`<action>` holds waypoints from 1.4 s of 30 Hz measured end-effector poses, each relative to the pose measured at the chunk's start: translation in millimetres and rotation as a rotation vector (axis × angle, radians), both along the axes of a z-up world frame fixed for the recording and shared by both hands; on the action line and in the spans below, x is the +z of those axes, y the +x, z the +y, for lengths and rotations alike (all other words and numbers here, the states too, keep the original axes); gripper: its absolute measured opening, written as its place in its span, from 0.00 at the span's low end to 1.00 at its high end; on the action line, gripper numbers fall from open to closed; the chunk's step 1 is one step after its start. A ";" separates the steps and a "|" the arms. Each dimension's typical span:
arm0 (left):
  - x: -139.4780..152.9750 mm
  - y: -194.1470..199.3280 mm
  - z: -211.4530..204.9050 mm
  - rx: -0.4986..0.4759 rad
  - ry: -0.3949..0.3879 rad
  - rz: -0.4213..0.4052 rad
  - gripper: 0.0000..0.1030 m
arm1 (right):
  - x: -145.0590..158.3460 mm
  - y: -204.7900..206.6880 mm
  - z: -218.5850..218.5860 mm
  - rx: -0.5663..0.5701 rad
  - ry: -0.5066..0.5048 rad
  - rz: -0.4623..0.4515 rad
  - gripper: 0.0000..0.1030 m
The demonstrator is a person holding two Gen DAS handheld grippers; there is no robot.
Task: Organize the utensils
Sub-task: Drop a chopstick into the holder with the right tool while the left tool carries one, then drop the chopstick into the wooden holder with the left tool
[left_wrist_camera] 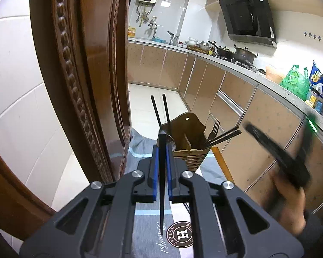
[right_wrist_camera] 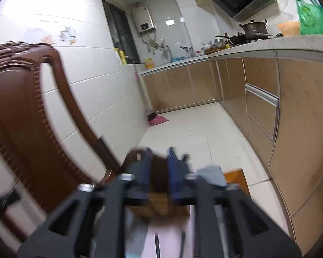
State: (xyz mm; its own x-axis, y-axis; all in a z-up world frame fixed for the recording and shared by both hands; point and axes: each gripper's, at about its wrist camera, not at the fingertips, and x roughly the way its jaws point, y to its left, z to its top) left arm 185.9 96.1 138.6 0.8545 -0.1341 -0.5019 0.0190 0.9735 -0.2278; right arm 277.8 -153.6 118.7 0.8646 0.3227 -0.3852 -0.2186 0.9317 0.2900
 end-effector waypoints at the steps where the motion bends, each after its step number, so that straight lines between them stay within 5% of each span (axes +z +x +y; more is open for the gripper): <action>1: -1.0 0.8 0.4 0.003 -0.008 0.001 0.06 | -4.5 -20.4 -10.0 -0.003 0.007 -0.008 0.67; 6: -4.6 4.5 0.8 0.034 -0.056 -0.024 0.06 | -47.4 -114.3 -63.5 -0.090 0.003 -0.004 0.75; 9: 5.5 5.6 3.7 0.053 -0.113 -0.059 0.06 | -58.8 -109.0 -84.2 -0.065 0.123 0.111 0.76; 12: 28.0 16.2 6.3 0.075 -0.165 -0.094 0.06 | -68.6 -97.6 -82.0 -0.107 -0.024 0.124 0.76; 16: 63.7 39.3 10.4 0.114 -0.224 -0.134 0.06 | -87.9 -80.6 -92.6 -0.091 0.053 0.234 0.76; 22: 103.5 90.1 -2.1 0.175 -0.125 -0.196 0.06 | -79.8 -76.9 -100.2 -0.074 0.067 0.212 0.76; 28: 87.7 147.3 -13.1 0.160 -0.123 -0.163 0.06 | -80.3 -72.1 -96.0 -0.057 0.080 0.214 0.76; 34: 19.9 188.0 -23.7 0.134 -0.104 -0.014 0.07 | -80.5 -66.9 -90.5 -0.040 0.083 0.223 0.76; 36: -0.5 185.1 -27.6 0.111 -0.087 0.027 0.25 | -80.4 -66.4 -88.2 -0.031 0.082 0.225 0.76; 37: -6.6 179.1 -29.6 0.106 -0.074 0.038 0.53 | -80.7 -66.1 -86.1 -0.024 0.079 0.227 0.76; 38: -12.1 168.1 -32.3 0.096 -0.058 0.039 0.72 | -81.1 -66.2 -84.2 -0.019 0.076 0.229 0.76; 42: -29.0 92.2 -54.5 0.016 0.087 0.007 0.83 | -80.1 -67.9 -79.1 -0.001 0.054 0.233 0.76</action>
